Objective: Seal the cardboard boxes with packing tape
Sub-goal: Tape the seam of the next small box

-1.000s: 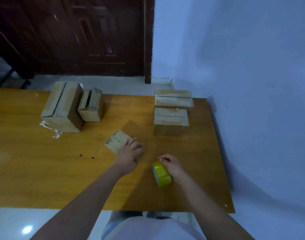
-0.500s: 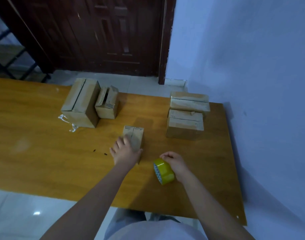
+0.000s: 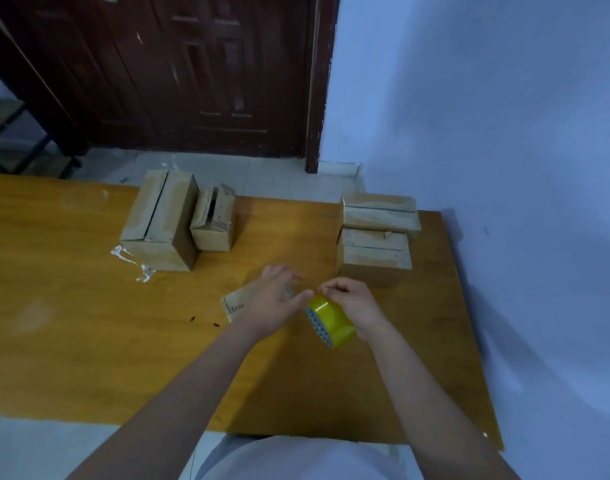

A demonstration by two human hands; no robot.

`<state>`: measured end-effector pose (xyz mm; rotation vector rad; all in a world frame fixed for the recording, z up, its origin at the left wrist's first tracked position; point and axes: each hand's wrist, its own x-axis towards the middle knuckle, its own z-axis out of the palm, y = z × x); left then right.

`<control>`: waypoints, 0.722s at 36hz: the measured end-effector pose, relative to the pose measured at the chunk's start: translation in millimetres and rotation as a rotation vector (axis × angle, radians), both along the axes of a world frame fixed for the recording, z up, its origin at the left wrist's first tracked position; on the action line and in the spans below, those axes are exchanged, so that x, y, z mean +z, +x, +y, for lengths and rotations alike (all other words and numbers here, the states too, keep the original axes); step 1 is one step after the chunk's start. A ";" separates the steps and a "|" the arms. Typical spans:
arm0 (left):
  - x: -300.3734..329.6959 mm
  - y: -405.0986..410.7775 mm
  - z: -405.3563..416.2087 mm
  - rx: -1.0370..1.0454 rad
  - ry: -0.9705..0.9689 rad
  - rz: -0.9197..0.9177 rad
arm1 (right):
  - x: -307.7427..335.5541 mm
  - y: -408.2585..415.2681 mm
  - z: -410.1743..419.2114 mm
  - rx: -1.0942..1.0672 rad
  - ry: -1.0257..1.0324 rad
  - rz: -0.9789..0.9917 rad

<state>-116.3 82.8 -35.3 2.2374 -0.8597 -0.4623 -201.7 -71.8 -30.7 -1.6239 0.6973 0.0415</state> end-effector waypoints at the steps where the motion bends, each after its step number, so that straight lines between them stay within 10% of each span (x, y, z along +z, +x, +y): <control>1: 6.9 -3.1 -8.6 -0.022 0.003 0.013 | 6.1 4.2 1.9 -0.010 -0.017 -0.011; 26: 44.5 55.3 -4.2 0.108 -0.292 0.167 | 77.3 73.0 41.7 -0.092 -0.385 0.009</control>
